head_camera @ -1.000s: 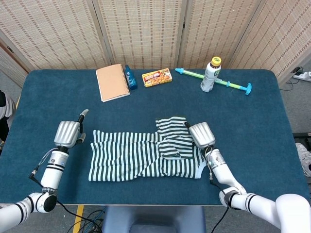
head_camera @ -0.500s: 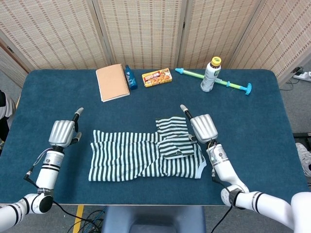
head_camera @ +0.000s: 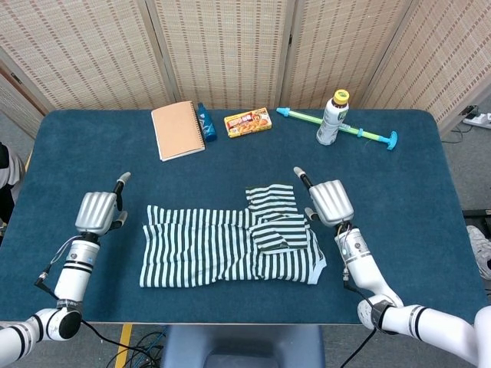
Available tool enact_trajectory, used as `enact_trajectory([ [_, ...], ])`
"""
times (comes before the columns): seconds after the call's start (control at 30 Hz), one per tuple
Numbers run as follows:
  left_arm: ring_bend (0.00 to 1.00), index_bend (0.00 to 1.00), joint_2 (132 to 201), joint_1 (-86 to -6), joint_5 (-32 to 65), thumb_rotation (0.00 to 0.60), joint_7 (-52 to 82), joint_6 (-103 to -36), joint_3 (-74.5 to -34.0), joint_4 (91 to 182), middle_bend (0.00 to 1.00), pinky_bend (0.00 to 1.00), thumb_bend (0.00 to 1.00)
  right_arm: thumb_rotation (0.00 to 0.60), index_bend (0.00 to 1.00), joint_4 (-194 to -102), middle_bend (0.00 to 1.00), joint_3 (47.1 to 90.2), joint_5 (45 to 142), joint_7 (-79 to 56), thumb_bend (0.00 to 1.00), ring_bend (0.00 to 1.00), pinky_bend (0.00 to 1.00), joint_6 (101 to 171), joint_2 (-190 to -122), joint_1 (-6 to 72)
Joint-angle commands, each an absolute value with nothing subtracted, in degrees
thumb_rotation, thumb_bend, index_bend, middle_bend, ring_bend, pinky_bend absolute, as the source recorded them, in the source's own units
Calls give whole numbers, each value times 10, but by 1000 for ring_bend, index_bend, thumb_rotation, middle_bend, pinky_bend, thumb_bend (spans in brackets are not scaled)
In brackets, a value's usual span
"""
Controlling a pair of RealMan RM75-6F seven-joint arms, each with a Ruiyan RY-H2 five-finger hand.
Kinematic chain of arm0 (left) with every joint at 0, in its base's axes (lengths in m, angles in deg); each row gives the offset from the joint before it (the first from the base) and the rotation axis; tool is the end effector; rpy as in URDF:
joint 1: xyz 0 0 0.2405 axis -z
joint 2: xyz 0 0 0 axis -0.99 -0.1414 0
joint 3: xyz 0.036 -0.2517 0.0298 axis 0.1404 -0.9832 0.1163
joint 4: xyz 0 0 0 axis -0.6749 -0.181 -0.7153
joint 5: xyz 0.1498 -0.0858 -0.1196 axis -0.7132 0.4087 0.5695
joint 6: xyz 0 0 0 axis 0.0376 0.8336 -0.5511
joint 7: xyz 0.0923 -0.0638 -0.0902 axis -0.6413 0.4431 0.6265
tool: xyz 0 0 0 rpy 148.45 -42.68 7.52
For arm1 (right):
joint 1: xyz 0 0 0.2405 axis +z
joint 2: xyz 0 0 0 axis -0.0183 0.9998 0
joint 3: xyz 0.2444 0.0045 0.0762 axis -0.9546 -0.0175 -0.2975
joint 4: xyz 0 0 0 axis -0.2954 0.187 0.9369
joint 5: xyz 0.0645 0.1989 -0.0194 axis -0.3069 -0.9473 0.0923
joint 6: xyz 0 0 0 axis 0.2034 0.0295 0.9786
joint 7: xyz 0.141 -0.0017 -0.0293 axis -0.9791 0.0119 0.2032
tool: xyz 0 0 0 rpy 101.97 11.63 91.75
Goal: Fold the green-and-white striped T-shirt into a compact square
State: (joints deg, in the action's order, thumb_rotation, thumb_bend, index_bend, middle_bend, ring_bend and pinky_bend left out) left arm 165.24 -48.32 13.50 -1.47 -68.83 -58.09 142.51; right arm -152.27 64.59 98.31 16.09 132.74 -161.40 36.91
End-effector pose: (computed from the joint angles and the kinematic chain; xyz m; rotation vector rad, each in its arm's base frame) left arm -0.2374 0.3574 0.0662 -1.5447 -0.8468 -0.8342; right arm -0.1761 -0.3637 0.0199 1.7094 -0.7139 0.8759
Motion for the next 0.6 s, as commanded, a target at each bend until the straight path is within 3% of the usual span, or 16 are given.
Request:
enact_trajectory([
  [0.03,663,0,1651,-484,134,600,-14,-690,-580,1428,607,937,364,600,82,-1500,971,653,956,173,51,1000,1000,1305,-1629,376],
  [0.17,663,0,1647,-487,132,600,-14,-695,-579,1431,608,937,364,600,102,-1512,972,668,987,145,8,1000,1000,1308,-1626,373],
  [0.37,663,0,1644,-491,132,600,-11,-696,-577,1435,608,936,364,600,305,-1562,977,716,1053,110,201,1000,1000,1310,-1596,361],
  [0.6,663,0,1645,-494,131,600,-11,-697,-574,1437,608,936,364,600,395,-1574,981,760,1078,110,228,1000,1000,1296,-1579,348],
])
